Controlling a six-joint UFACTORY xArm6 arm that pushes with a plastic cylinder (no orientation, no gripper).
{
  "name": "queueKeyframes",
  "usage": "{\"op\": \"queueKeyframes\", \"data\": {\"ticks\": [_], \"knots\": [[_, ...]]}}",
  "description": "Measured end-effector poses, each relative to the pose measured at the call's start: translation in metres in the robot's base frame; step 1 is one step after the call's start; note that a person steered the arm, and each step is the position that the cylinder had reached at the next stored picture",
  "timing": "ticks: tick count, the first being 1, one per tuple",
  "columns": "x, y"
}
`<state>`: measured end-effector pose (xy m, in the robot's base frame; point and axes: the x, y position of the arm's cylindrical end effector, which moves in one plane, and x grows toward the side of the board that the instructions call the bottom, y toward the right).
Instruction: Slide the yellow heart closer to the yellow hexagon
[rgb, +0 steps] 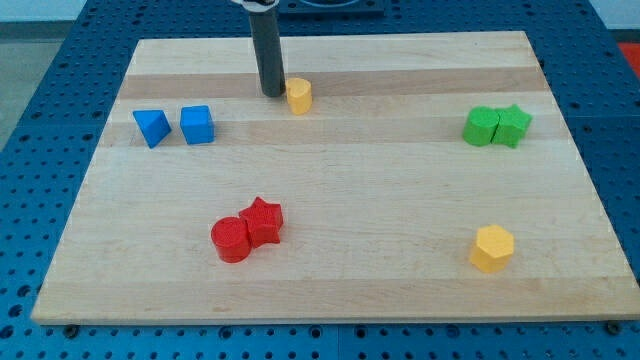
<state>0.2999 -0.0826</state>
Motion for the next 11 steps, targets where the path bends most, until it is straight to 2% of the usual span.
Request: {"op": "queueKeyframes", "data": {"ticks": [1,2,3,4,5,6,7,8,9,11], "knots": [[0.027,0.060],[0.093,0.100],[0.094,0.108],[0.088,0.055],[0.118,0.062],[0.124,0.115],[0.096,0.109],[0.096,0.140],[0.143,0.179],[0.170,0.180]]}}
